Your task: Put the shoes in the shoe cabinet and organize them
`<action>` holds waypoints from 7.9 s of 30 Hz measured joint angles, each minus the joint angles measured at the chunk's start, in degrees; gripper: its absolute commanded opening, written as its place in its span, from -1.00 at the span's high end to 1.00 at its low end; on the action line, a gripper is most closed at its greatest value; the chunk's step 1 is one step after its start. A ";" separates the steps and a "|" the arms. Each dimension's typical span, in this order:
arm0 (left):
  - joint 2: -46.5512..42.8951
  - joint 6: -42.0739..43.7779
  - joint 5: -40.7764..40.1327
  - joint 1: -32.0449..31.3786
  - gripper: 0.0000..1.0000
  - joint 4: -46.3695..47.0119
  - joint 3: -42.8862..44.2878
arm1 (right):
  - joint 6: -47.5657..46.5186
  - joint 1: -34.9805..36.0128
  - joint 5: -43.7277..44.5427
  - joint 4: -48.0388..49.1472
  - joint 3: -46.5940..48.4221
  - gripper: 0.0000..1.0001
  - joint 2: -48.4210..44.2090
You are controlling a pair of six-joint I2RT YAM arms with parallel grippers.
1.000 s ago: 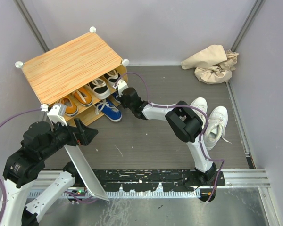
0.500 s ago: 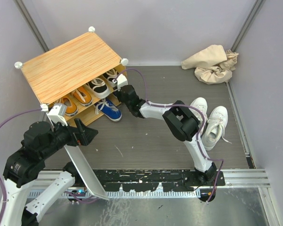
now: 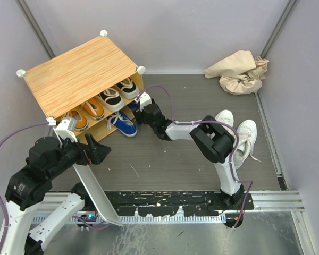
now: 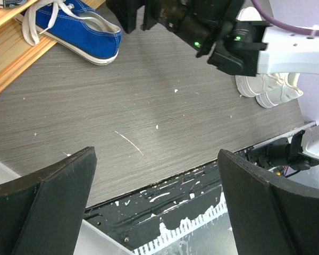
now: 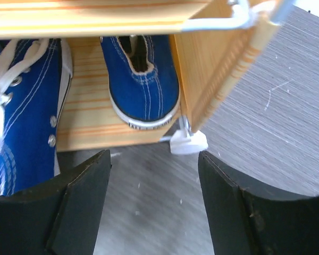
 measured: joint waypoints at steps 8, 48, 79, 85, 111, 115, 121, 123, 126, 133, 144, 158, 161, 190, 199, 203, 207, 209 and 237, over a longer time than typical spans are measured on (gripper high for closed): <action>0.00 0.02 -0.02 0.00 -0.96 -0.02 -0.02 | 1.92 -0.44 -6.75 -1.70 -8.22 -0.45 -15.02; -1.18 -0.09 -0.28 0.00 -0.96 0.37 -0.66 | 4.57 2.69 -20.33 -5.73 -5.68 0.98 -8.11; 0.02 1.31 -0.63 0.00 -0.96 -0.09 -3.52 | 6.36 2.54 -14.16 5.88 10.25 0.44 9.70; 0.02 1.29 -0.63 0.00 -0.96 -0.11 -3.52 | 6.43 2.49 -9.86 10.78 6.88 -0.17 8.59; -1.73 3.96 4.48 0.00 -0.96 0.83 0.04 | 38.51 -13.60 26.05 -79.67 -7.93 -1.00 -41.16; -2.27 5.35 6.40 0.00 -0.96 1.62 -0.24 | 43.93 -17.31 25.38 -91.82 -10.21 -1.00 -51.15; -3.10 7.34 8.02 0.00 -0.96 2.36 -0.76 | 50.23 -20.94 22.45 -98.68 -13.81 -0.94 -57.99; -3.30 7.72 8.22 0.00 -0.96 2.38 -0.79 | 51.54 -21.46 21.70 -98.97 -15.74 -0.93 -57.75; -3.52 8.07 8.59 0.00 -0.96 2.60 -0.94 | 52.04 -23.56 20.94 -98.51 -17.94 -0.91 -57.72; -3.67 8.37 9.01 0.00 -0.96 3.39 -1.55 | 47.95 -31.76 18.91 -91.49 -21.40 -0.89 -57.72; -3.50 8.13 8.52 0.02 -0.96 3.54 -1.70 | 40.44 -40.72 10.64 -75.67 -30.91 -0.80 -54.21; -2.84 5.29 5.07 0.00 -0.96 3.72 0.26 | 30.91 -40.89 3.30 -63.10 -36.24 0.98 -53.16; -2.82 4.22 3.93 0.00 -0.96 4.31 1.46 | 30.58 -29.42 6.99 -62.62 -35.74 0.98 -53.11; 0.96 -0.17 -3.82 0.00 -0.96 7.41 4.02 | 15.37 9.42 -5.01 -44.65 -21.33 0.83 -31.95; 3.45 -0.20 -4.04 0.00 -0.96 7.15 4.09 | 12.02 13.73 -8.61 -43.98 -18.29 0.97 -29.77; 4.48 -0.22 -4.07 0.02 -0.96 6.99 4.17 | 10.73 17.75 -13.42 -43.06 -14.88 0.97 -27.76; 5.38 -0.24 -4.04 0.00 -0.96 7.02 4.17 | 10.29 19.80 -17.31 -41.44 -11.52 0.55 -26.08; 5.66 -0.24 -4.04 0.02 -0.96 7.02 4.17 | 10.23 19.71 -17.53 -40.72 -9.07 0.23 -23.63; 2.67 -0.22 -4.04 0.00 -0.96 6.51 2.93 | 9.09 18.99 -23.80 -39.39 -12.39 -0.26 -43.41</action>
